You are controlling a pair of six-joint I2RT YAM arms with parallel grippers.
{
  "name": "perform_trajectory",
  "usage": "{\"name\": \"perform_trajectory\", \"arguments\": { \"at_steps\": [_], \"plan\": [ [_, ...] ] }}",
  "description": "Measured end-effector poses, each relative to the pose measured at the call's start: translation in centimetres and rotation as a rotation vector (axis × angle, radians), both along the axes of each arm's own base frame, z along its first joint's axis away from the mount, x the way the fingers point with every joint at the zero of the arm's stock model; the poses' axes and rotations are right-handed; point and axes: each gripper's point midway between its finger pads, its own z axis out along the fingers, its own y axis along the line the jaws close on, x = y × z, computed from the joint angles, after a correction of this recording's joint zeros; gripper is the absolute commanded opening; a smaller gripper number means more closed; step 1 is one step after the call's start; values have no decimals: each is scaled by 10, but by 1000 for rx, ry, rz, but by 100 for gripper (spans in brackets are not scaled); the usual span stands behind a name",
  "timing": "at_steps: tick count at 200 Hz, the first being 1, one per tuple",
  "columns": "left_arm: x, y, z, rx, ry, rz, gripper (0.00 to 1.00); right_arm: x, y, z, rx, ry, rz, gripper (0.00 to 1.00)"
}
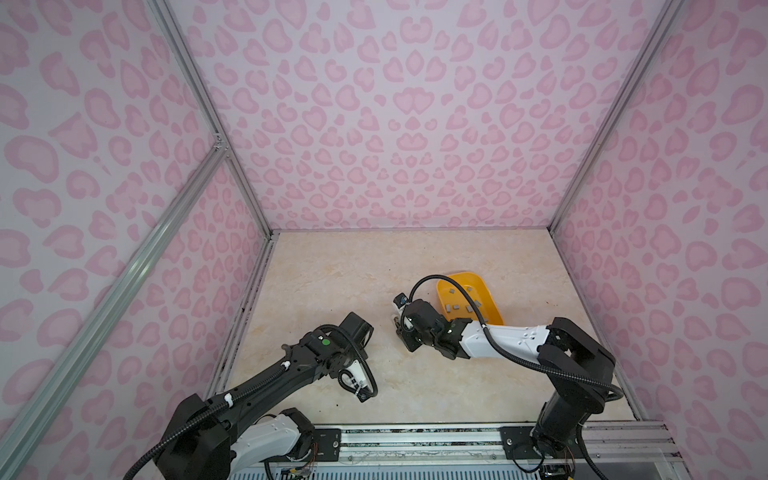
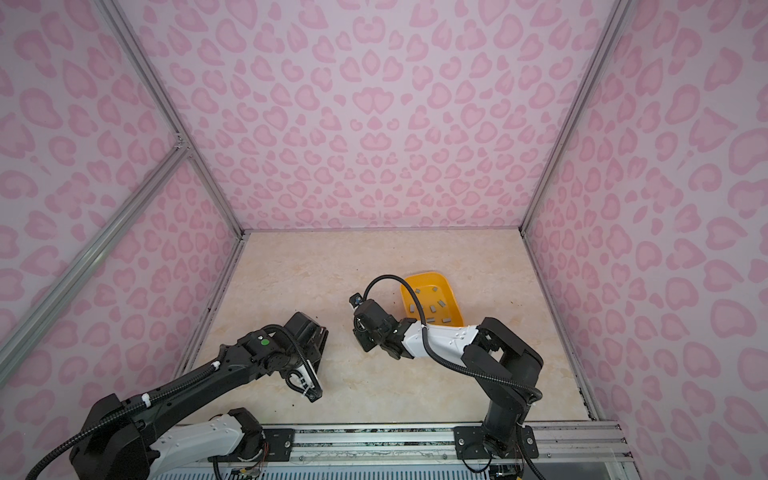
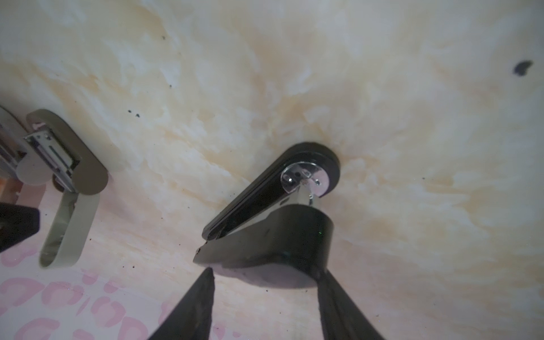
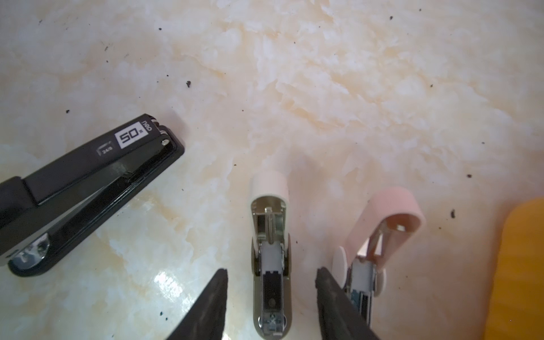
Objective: Load the staples into the stapler
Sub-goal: 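Grasp the black stapler with the left gripper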
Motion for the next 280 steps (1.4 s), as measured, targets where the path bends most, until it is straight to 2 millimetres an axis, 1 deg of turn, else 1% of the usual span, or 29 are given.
{"name": "perform_trajectory", "arguments": {
  "at_steps": [20,48,59,69,71,73,86,106,114,118,123,150,182,217,227,238,266,280],
  "plan": [
    [-2,-2,-5,19,10,-16,54,1,0,1,4,-5,-2,48],
    [-5,-7,-9,28,26,-37,40,1,0,2,5,-9,-1,48],
    [-6,-10,-8,25,29,-43,37,2,0,3,3,-12,1,47],
    [-5,-14,-9,17,31,-44,37,3,-1,3,1,-14,-4,47],
    [-5,-14,-9,16,31,-43,34,3,-1,3,1,-14,-4,46],
    [-5,-14,-9,15,30,-42,33,3,-1,3,1,-14,-4,46],
    [-4,-17,-9,10,28,-43,30,5,-3,3,2,-16,-9,46],
    [-3,-19,-10,14,29,-39,31,6,-7,3,1,-15,-19,45],
    [-3,-19,-10,16,29,-40,35,8,-9,3,2,-16,-24,45],
    [-3,-20,-10,18,30,-41,41,8,-10,4,3,-17,-26,45],
    [-3,-20,-10,17,30,-41,44,9,-11,4,5,-17,-29,45],
    [-2,-27,-11,-6,41,-37,52,9,-12,4,5,-17,-31,45],
    [-2,-27,-17,7,55,-36,53,9,-12,4,11,-10,-31,45],
    [3,-27,-17,15,54,-23,41,9,-12,4,11,-11,-31,44],
    [5,-27,-15,14,51,-16,40,9,-12,5,13,-11,-31,44],
    [7,-26,-15,14,49,-7,41,10,-13,6,14,-13,-33,44],
    [10,-23,-16,27,48,2,50,9,-16,7,21,-12,-41,44],
    [10,-23,-17,29,47,0,52,9,-17,8,24,-15,-41,44]
  ]
}}
